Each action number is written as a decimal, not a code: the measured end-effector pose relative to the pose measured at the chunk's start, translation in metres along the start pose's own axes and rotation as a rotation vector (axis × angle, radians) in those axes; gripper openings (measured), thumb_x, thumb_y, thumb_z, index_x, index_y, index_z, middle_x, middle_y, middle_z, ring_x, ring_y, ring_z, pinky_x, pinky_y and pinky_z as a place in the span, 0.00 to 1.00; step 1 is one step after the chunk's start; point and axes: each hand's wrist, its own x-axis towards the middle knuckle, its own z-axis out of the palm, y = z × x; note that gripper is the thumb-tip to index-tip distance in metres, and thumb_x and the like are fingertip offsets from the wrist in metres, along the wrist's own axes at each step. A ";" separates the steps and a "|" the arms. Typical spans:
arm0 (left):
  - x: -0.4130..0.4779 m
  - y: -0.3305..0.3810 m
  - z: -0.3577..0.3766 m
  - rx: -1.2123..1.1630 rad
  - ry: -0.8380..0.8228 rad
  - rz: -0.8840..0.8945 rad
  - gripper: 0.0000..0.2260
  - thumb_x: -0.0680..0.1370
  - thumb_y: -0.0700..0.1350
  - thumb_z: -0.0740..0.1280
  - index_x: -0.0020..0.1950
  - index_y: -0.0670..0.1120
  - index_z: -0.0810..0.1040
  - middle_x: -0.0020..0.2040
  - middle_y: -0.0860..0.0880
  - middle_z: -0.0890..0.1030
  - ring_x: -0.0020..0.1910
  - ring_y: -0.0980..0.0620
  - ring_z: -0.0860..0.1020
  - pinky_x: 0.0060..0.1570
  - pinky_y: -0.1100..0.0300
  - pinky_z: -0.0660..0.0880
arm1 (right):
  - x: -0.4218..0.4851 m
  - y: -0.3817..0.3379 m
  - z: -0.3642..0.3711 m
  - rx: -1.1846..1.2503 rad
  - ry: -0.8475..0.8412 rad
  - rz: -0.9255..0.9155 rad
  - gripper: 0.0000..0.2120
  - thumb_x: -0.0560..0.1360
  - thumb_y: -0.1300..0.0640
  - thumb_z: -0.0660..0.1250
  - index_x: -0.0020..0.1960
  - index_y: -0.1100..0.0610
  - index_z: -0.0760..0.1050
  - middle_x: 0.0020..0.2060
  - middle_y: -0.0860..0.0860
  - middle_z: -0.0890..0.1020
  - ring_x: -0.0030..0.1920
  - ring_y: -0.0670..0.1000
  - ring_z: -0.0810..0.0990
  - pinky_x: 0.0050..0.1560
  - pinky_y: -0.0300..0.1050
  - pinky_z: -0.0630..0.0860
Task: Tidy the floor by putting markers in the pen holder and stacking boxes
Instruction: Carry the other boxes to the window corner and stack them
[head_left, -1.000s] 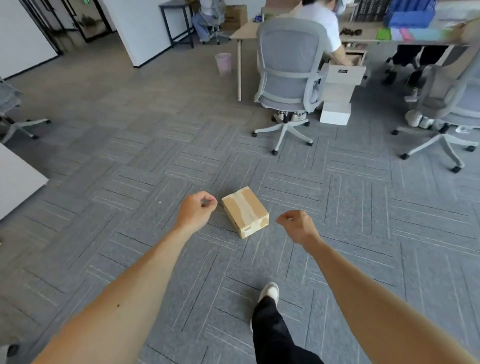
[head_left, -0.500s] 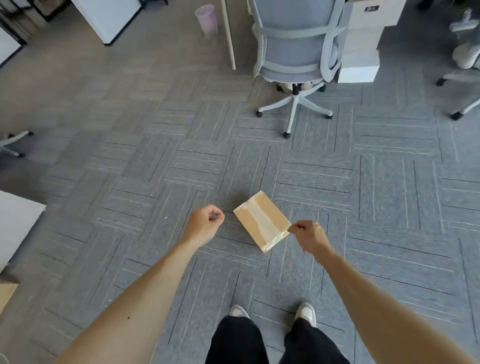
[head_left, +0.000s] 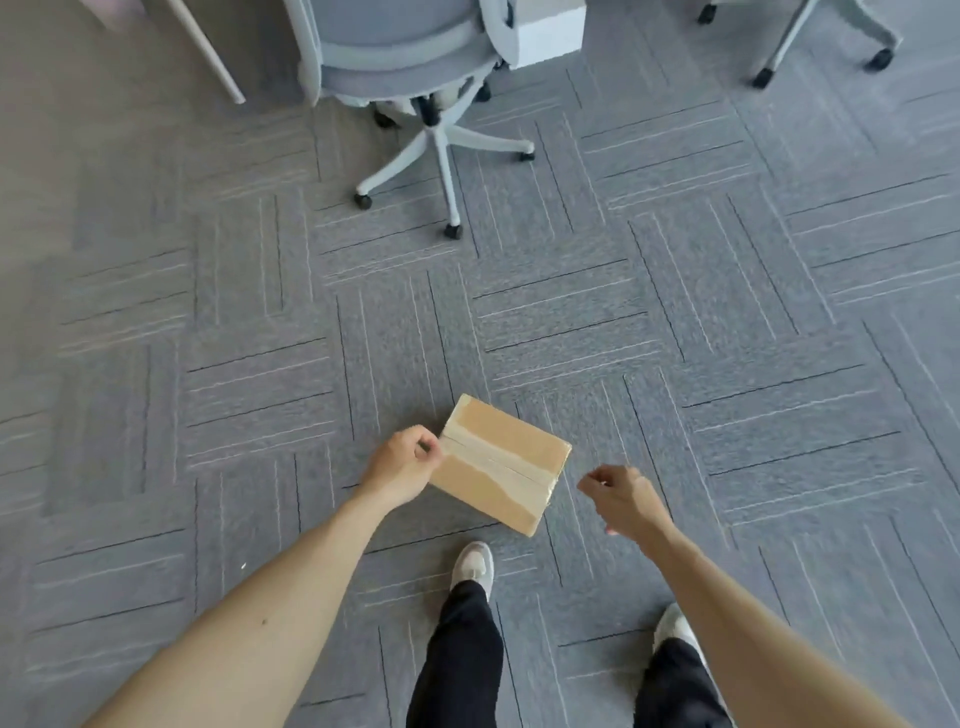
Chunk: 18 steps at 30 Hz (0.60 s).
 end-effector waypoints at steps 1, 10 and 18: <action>0.021 -0.009 0.003 0.011 -0.020 0.018 0.04 0.78 0.51 0.65 0.45 0.54 0.77 0.41 0.52 0.81 0.37 0.49 0.80 0.43 0.50 0.81 | 0.011 0.002 0.011 0.011 0.009 0.017 0.08 0.76 0.57 0.64 0.40 0.51 0.78 0.28 0.52 0.78 0.30 0.53 0.79 0.42 0.56 0.83; 0.169 -0.100 0.077 0.157 -0.093 0.063 0.02 0.79 0.50 0.66 0.50 0.53 0.75 0.49 0.52 0.82 0.44 0.50 0.78 0.37 0.61 0.68 | 0.133 0.068 0.114 0.070 0.068 0.110 0.08 0.77 0.59 0.63 0.50 0.58 0.80 0.29 0.51 0.79 0.30 0.53 0.80 0.40 0.49 0.81; 0.277 -0.174 0.153 0.224 -0.077 0.044 0.19 0.78 0.50 0.67 0.68 0.49 0.72 0.65 0.46 0.77 0.59 0.46 0.76 0.50 0.59 0.67 | 0.233 0.151 0.193 0.020 0.114 0.213 0.22 0.78 0.54 0.62 0.69 0.62 0.70 0.58 0.62 0.81 0.50 0.55 0.78 0.51 0.47 0.72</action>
